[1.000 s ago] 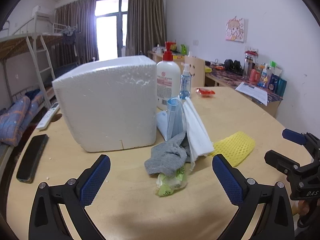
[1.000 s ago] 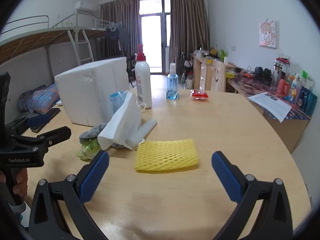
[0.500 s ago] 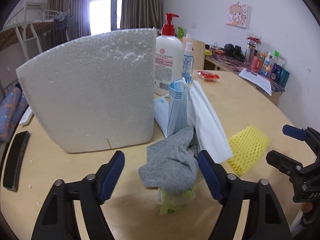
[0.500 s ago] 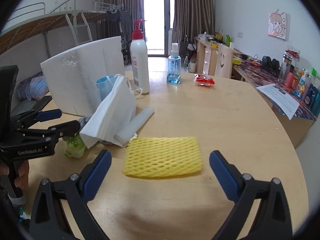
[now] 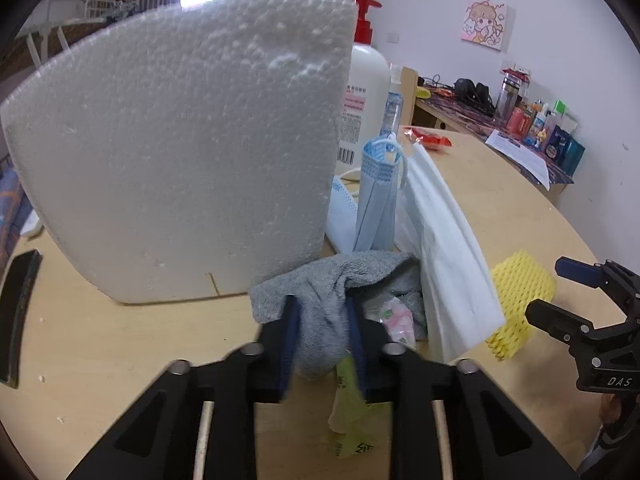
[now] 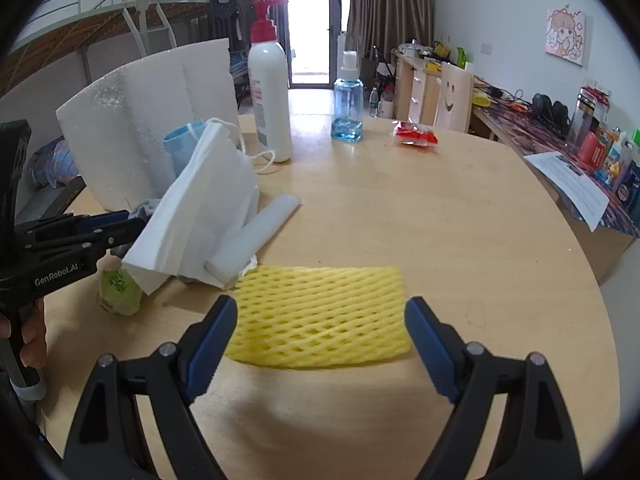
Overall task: Organize soft objects
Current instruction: 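Grasp the grey sock with the left tool while the right tool grasps the yellow mesh sleeve, then lift the grey sock and yellow mesh sleeve and carry both toward the white foam box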
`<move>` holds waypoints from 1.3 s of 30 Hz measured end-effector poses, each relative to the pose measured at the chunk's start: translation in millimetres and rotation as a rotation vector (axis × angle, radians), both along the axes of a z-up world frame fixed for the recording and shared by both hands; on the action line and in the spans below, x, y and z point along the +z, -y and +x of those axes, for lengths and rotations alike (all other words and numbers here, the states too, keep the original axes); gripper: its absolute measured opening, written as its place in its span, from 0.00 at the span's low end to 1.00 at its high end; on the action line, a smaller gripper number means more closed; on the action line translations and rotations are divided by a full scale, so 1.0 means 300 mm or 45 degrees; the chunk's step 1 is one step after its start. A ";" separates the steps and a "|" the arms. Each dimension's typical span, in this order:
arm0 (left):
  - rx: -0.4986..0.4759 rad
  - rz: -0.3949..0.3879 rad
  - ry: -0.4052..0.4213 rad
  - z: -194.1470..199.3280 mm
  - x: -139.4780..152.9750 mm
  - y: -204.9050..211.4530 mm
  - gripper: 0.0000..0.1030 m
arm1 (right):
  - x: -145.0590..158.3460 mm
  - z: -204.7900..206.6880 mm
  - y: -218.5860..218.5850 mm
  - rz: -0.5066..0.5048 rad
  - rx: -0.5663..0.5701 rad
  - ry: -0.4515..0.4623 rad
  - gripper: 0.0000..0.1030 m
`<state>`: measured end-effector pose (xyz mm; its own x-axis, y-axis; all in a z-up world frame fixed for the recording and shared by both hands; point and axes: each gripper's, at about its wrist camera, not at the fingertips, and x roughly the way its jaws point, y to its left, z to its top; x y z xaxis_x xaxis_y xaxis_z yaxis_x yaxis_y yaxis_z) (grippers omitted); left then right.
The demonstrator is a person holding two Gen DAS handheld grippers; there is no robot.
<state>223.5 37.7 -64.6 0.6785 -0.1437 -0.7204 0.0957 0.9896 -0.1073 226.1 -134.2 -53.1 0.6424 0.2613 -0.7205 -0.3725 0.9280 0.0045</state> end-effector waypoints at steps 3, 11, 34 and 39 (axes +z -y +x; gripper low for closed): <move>-0.011 0.008 0.019 -0.007 0.007 0.001 0.17 | -0.001 0.009 0.000 -0.003 -0.001 -0.001 0.86; -0.043 0.020 0.040 0.001 0.009 0.006 0.13 | -0.032 0.054 -0.006 -0.062 -0.012 -0.048 0.85; -0.104 -0.064 0.170 -0.066 0.064 -0.016 0.11 | -0.052 0.000 -0.011 -0.021 0.034 -0.107 0.22; -0.112 -0.067 0.233 -0.111 0.102 -0.012 0.11 | 0.004 -0.050 0.007 0.009 0.016 -0.041 0.21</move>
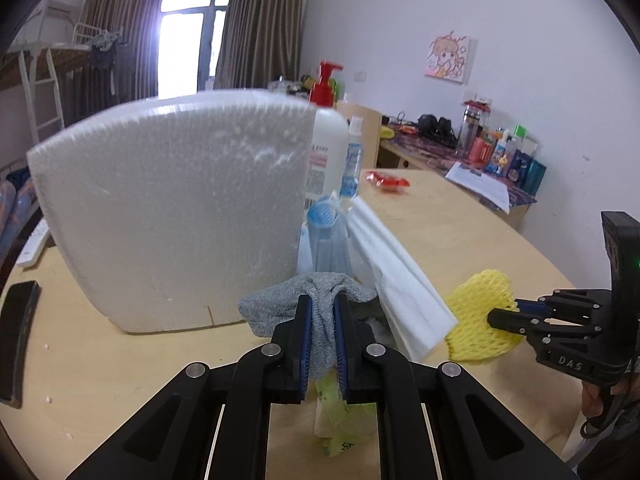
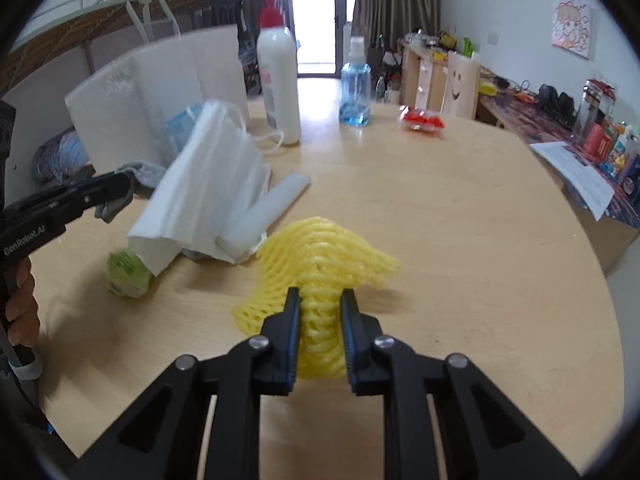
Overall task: Organize soft objects
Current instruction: 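Lift the grey sock and yellow mesh sleeve and carry both toward the white foam box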
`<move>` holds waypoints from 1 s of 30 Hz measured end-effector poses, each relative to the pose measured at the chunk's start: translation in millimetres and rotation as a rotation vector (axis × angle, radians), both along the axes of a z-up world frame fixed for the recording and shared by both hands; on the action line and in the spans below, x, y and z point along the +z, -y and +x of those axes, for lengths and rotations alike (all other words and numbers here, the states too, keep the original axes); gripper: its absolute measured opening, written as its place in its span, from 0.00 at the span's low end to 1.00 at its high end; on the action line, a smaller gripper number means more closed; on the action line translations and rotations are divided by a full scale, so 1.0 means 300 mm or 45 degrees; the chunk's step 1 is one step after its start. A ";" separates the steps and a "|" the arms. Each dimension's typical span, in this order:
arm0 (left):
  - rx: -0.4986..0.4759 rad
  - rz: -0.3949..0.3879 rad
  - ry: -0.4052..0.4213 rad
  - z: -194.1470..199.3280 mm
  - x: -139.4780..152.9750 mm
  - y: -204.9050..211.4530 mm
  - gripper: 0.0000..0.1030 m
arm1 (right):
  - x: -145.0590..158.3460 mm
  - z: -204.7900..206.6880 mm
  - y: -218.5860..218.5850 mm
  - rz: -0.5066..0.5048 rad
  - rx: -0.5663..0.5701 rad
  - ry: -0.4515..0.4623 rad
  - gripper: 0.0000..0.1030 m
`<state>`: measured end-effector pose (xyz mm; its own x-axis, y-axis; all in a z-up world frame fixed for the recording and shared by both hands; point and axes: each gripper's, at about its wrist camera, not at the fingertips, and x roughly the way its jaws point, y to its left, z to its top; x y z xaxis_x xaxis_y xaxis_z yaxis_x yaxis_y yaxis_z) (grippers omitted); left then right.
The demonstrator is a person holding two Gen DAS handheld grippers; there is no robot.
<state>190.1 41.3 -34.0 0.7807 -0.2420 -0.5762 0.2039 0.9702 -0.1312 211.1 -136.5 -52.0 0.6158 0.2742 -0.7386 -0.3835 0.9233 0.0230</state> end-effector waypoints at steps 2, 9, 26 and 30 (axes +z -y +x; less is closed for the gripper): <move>0.001 0.001 0.025 -0.018 0.018 0.004 0.11 | 0.023 -0.021 0.012 0.017 -0.012 0.026 0.21; 0.029 0.021 0.115 -0.093 0.089 0.007 0.11 | 0.084 -0.091 0.041 0.075 -0.025 0.108 0.21; 0.052 0.070 0.285 -0.291 0.212 0.053 0.11 | 0.203 -0.274 0.093 0.163 -0.029 0.310 0.21; 0.065 0.074 0.305 -0.350 0.233 0.051 0.11 | 0.220 -0.326 0.102 0.187 -0.023 0.349 0.21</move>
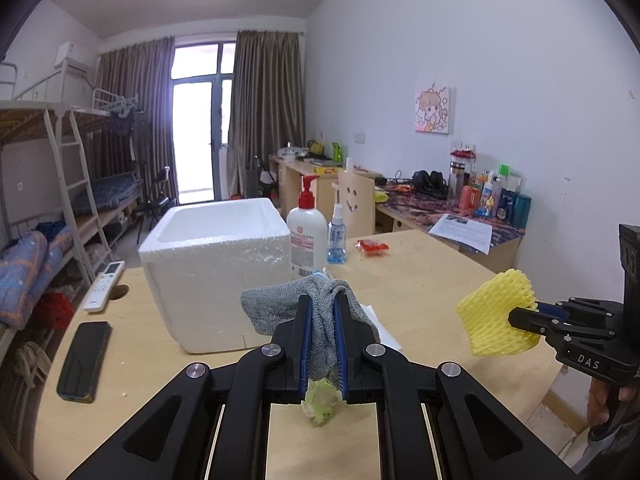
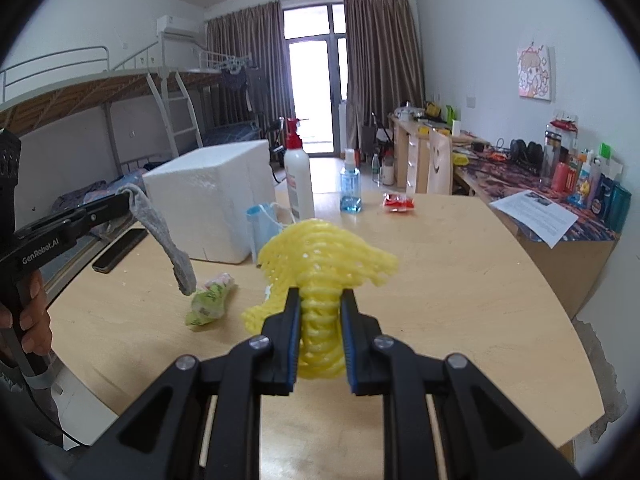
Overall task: Organize soft objects
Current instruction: 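Lift the grey sock and yellow mesh sleeve and carry both toward the white foam box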
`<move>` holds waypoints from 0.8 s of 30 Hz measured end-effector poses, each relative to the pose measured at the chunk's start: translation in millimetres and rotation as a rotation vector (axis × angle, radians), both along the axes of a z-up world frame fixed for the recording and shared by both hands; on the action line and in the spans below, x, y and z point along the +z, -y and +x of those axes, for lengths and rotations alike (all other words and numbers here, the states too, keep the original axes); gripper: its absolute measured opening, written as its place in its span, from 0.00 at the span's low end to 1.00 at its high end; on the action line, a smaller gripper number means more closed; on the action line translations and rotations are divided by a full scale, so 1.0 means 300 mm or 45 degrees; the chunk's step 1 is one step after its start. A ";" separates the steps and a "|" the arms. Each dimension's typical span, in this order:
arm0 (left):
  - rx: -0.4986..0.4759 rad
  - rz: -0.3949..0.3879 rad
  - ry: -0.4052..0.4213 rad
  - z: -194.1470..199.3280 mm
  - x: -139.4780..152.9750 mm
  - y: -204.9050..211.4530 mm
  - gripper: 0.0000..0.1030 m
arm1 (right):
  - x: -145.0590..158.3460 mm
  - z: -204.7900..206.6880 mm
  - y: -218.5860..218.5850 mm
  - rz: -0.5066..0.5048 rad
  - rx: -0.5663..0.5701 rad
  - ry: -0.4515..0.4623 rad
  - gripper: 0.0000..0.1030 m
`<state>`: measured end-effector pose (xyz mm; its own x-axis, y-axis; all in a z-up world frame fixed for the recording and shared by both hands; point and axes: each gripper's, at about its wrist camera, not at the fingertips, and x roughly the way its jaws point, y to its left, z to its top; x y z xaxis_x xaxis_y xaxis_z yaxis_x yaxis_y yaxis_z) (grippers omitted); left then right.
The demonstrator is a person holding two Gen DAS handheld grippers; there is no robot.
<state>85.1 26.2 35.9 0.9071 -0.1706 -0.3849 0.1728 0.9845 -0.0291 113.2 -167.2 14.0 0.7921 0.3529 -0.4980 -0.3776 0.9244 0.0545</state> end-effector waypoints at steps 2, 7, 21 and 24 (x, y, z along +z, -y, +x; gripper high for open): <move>0.008 0.005 0.019 -0.029 0.013 -0.001 0.11 | 0.009 -0.019 0.003 0.007 0.003 0.018 0.21; 0.020 0.026 0.064 -0.100 0.038 0.008 0.11 | 0.033 -0.070 0.006 0.025 0.018 0.065 0.21; 0.108 0.079 0.159 -0.246 0.072 -0.008 0.11 | 0.063 -0.163 -0.031 0.038 0.110 0.165 0.21; 0.140 0.089 0.167 -0.261 0.073 -0.028 0.11 | 0.065 -0.165 -0.049 0.046 0.139 0.176 0.21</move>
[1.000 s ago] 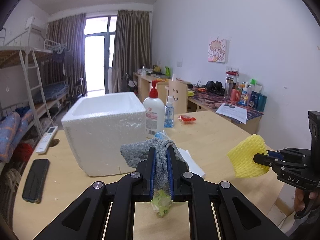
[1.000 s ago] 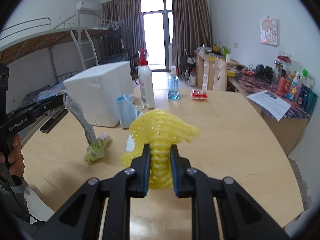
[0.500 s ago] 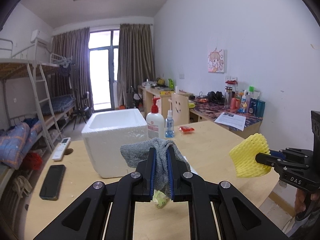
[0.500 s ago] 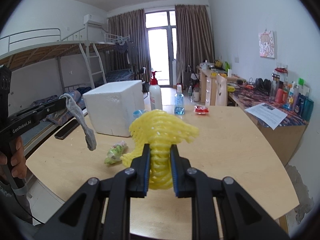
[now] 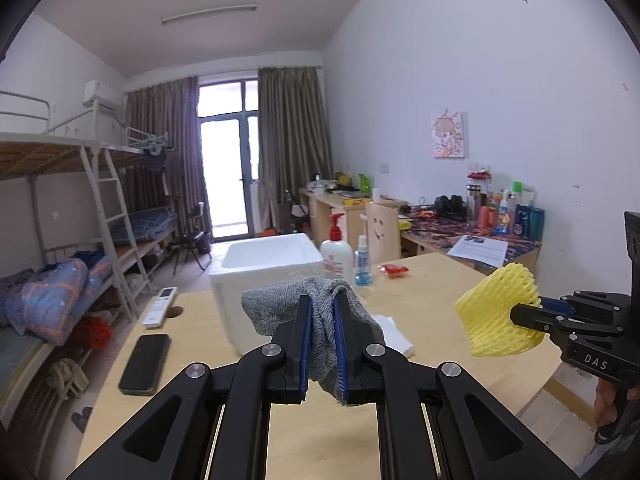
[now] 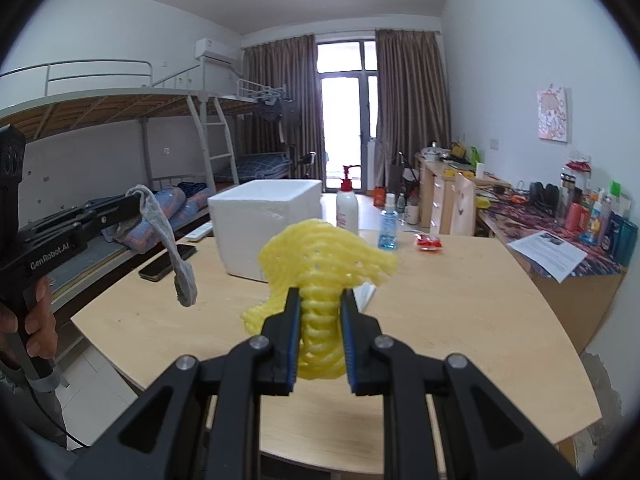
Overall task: Organize soft objects
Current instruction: 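Lift the grey sock and yellow mesh sleeve and carry both toward the white foam box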
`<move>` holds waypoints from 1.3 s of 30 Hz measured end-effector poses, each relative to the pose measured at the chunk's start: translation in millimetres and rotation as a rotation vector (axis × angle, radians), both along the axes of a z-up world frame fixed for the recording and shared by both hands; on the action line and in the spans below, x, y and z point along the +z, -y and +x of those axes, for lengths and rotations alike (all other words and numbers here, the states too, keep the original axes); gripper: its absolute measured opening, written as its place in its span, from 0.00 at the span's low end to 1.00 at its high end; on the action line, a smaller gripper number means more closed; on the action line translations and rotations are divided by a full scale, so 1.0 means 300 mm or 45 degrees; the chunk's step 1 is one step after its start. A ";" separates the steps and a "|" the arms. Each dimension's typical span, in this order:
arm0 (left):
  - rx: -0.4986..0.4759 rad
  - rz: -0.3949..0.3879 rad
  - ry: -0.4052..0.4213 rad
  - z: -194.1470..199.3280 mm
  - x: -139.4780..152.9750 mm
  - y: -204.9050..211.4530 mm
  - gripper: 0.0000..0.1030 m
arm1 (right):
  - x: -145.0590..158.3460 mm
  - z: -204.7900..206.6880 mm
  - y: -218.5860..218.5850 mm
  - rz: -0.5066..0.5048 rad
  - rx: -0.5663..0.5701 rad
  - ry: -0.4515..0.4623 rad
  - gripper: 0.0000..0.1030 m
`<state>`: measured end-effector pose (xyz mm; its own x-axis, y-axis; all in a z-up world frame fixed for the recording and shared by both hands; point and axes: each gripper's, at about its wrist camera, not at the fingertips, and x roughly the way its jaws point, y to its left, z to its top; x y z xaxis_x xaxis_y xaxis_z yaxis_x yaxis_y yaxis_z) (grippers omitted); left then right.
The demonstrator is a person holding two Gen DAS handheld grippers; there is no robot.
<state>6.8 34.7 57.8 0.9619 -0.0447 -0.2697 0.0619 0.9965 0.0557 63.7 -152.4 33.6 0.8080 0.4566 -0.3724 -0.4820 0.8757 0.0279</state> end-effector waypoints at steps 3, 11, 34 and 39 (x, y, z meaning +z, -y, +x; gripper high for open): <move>0.033 -0.001 0.007 -0.018 0.000 -0.023 0.11 | 0.004 0.000 -0.024 0.002 0.037 0.012 0.21; 0.109 -0.002 0.005 -0.046 -0.006 -0.080 0.11 | -0.002 0.009 -0.097 0.001 0.142 0.015 0.21; 0.165 -0.062 -0.053 0.108 0.011 -0.180 0.11 | 0.061 0.144 -0.251 -0.068 0.227 -0.021 0.21; 0.160 -0.063 -0.057 0.161 0.030 -0.189 0.11 | 0.091 0.186 -0.275 -0.084 0.245 -0.013 0.21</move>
<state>55.0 91.3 66.9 0.9478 0.0612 -0.3129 -0.0624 0.9980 0.0063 119.3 -69.8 60.8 0.7043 0.5766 -0.4141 -0.6406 0.7676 -0.0206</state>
